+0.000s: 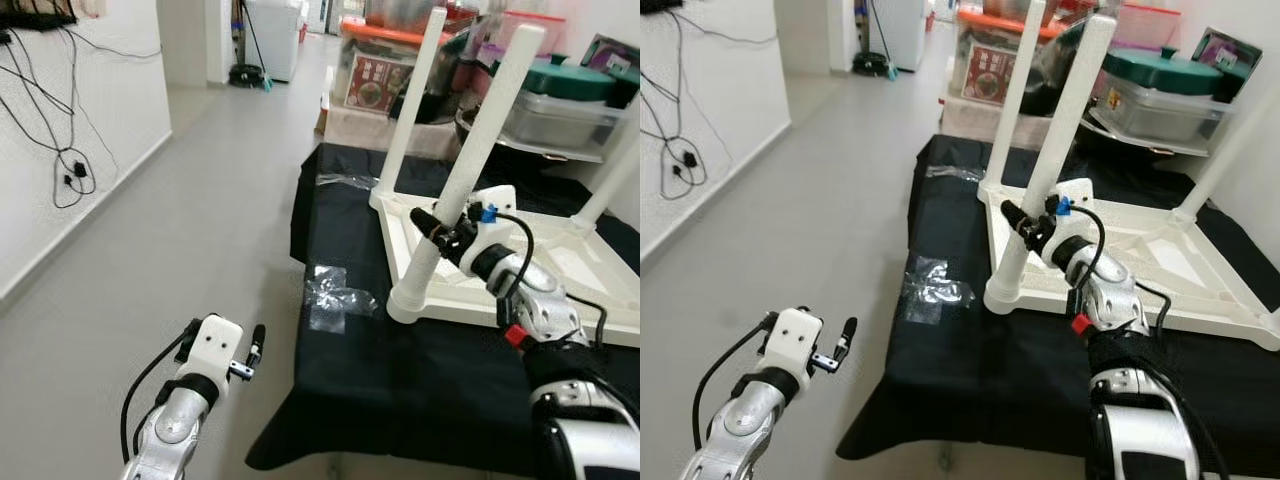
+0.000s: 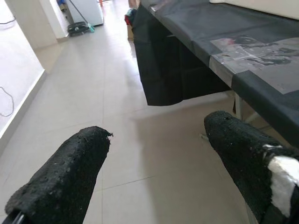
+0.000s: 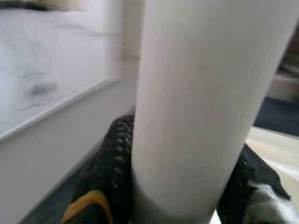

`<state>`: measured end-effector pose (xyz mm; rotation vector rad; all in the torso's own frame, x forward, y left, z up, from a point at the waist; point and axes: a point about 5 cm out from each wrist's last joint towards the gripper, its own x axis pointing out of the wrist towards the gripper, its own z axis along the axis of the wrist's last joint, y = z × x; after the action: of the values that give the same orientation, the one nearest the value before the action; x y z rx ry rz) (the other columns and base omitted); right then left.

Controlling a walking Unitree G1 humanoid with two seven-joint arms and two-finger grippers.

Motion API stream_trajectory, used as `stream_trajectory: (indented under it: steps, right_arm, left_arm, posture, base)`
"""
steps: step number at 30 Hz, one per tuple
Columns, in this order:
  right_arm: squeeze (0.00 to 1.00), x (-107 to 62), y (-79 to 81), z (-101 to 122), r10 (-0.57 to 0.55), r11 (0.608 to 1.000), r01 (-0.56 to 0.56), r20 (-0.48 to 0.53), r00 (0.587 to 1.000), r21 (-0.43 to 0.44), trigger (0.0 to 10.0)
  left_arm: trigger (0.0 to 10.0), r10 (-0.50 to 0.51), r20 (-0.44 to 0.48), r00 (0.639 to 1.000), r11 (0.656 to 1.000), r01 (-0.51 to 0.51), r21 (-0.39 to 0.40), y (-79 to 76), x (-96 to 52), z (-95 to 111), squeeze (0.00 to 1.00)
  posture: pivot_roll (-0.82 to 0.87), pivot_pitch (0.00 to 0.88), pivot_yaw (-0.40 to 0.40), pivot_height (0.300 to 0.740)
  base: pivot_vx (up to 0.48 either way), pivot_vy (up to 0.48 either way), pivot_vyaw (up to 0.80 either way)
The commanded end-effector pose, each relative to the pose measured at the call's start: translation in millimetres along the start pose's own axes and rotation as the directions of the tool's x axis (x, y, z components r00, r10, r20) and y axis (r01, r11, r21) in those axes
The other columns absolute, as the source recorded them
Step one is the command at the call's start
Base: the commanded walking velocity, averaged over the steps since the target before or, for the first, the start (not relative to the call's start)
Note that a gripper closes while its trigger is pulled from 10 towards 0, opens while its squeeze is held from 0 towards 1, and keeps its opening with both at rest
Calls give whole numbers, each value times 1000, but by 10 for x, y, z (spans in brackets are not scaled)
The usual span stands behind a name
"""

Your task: Building children table

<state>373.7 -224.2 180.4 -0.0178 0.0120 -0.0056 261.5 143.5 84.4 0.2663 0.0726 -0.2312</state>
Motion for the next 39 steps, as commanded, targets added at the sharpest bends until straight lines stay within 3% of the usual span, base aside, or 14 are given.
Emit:
stream_trajectory:
  steps: [1,3,14,15,16,17,19,20,28,29,32,35,37,39]
  right_arm:
    - [0,-174,-350,-400,-324,943,304,-165,931,-137,0]
    - [0,-341,-335,-511,-577,815,555,-148,803,-169,0]
    - [0,-379,24,-442,-586,810,572,-150,796,-130,0]
    - [0,-348,34,-388,-569,822,554,-144,810,-129,4314]
    - [0,-348,34,-388,-569,822,554,-144,810,-129,4314]
    - [0,-297,62,-331,-519,854,507,-140,843,-117,10000]
    - [0,-297,62,-331,-519,854,507,-140,843,-117,10000]
    - [1000,-264,81,-195,-468,883,463,-82,880,-74,10000]
    - [1000,-258,24,-52,-401,913,399,-14,916,-83,10000]
    - [0,-243,-12,-10,-358,929,356,-9,933,-98,10000]
    - [0,-217,-39,57,-288,954,288,9,958,-82,10000]
    - [0,-194,-37,219,-88,994,93,85,992,-58,10000]
    - [0,-256,-17,351,291,951,-275,112,950,-140,10000]
    - [0,-283,-25,365,393,910,-373,89,915,-178,10000]
  left_arm:
    - [10000,-14,0,1000,1000,14,9,-28,17,-6,0]
    - [10000,0,4,1000,1000,0,9,8,22,4,0]
    - [10000,7,-1,1000,1000,-7,7,8,4,-10,0]
    - [10000,9,-1,1000,1000,-9,7,13,8,-11,0]
    - [10000,9,-1,1000,1000,-9,7,13,8,-11,0]
    - [10000,9,-2,1000,1000,-9,7,16,11,-13,0]
    - [10000,9,-2,1000,1000,-9,7,16,11,-13,0]
    - [10000,4,-2,1000,1000,-4,7,9,18,-15,0]
    - [10000,-1,-2,1000,1000,1,7,8,23,-17,0]
    - [10000,-1,-2,1000,1000,1,8,17,21,-18,0]
    - [10000,-1,-2,1000,1000,1,10,21,18,-18,0]
    - [10000,-2,-3,1000,1000,2,11,24,15,-20,0]
    - [10000,-9,-3,1000,1000,9,12,22,21,-20,0]
    - [10000,-11,-2,1000,1000,11,12,22,24,-20,0]
  posture:
    - [74,0,-148,740]
    - [79,0,-152,740]
    - [78,0,-152,740]
    - [73,0,-151,740]
    - [73,0,-151,740]
    - [65,0,-146,740]
    - [65,0,-146,740]
    - [60,0,-142,740]
    - [58,0,-138,740]
    - [58,0,-137,740]
    - [57,0,-136,740]
    - [52,0,-129,740]
    - [49,0,-127,740]
    - [48,0,-128,740]
  base:
    - [0,0,0]
    - [0,0,0]
    - [0,0,0]
    - [0,0,0]
    - [0,0,0]
    - [0,0,0]
    - [0,0,0]
    - [0,0,0]
    - [0,0,0]
    - [0,0,0]
    - [0,0,0]
    - [0,0,0]
    - [0,0,0]
    - [0,0,0]
